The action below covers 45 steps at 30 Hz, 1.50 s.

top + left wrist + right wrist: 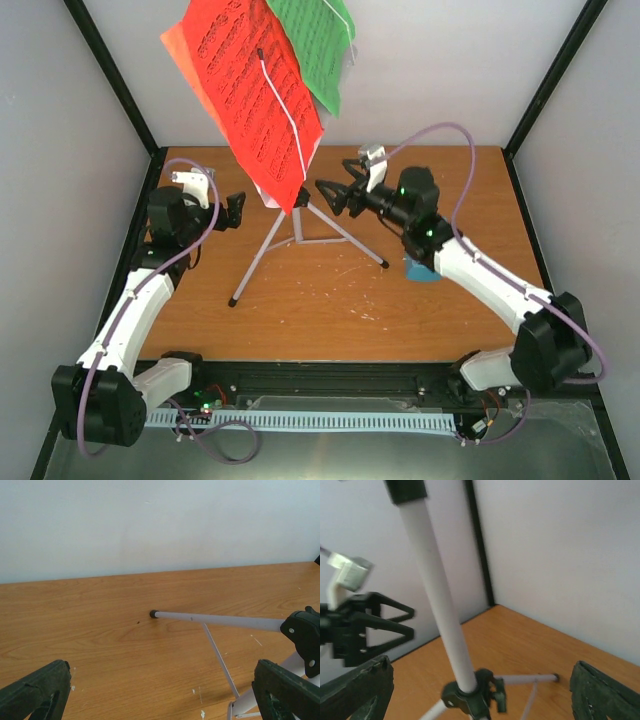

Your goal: Pack up the instrument practice props

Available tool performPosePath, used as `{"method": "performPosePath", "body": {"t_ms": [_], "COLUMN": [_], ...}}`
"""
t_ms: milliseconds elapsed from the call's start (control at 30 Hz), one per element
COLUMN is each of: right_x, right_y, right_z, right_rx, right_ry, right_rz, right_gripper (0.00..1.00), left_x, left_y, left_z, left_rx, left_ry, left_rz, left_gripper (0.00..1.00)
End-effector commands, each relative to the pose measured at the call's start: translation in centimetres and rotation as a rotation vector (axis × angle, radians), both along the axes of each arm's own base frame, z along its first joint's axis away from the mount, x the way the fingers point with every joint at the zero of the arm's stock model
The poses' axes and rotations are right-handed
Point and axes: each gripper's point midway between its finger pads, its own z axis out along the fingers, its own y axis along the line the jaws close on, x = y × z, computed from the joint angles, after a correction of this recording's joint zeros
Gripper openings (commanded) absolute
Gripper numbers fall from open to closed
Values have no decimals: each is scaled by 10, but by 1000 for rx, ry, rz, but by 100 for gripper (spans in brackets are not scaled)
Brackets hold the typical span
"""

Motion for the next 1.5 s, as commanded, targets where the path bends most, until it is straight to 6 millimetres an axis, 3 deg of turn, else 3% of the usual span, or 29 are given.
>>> {"method": "performPosePath", "body": {"t_ms": [0, 333, 567, 667, 800, 933, 967, 1133, 1300, 1467], "right_x": [-37, 10, 10, 12, 12, 16, 19, 52, 88, 97], "right_y": [31, 70, 92, 101, 104, 99, 97, 80, 38, 5], "right_z": [23, 21, 23, 19, 17, 28, 32, 46, 52, 57], "right_rx": [-14, 36, 34, -1, 0, 5, 1, -61, -112, -104], "right_ry": [38, 51, 35, 35, 38, -12, -28, -91, -95, -57], "right_rz": [472, 626, 752, 763, 767, 695, 663, 379, 10, -237], "right_gripper": [92, 82, 66, 53, 26, 4, 3, 3, 3, 3], "left_x": [2, 4, 7, 7, 7, 6, 5, 2, -2, -5], "left_y": [-3, -1, -4, -3, -2, -1, -1, 4, 5, 5], "left_z": [15, 10, 7, 7, 7, 8, 9, 17, 23, 29], "left_rx": [-24, -13, -17, -16, -13, -10, -9, 1, 0, -6], "left_ry": [-35, -28, -15, -16, -16, -18, -21, -46, -64, -80], "left_rz": [-16, -7, -20, -17, -12, -8, -6, 20, 21, 20], "left_gripper": [99, 99, 99, 99, 100, 100, 99, 99, 99, 99]}}
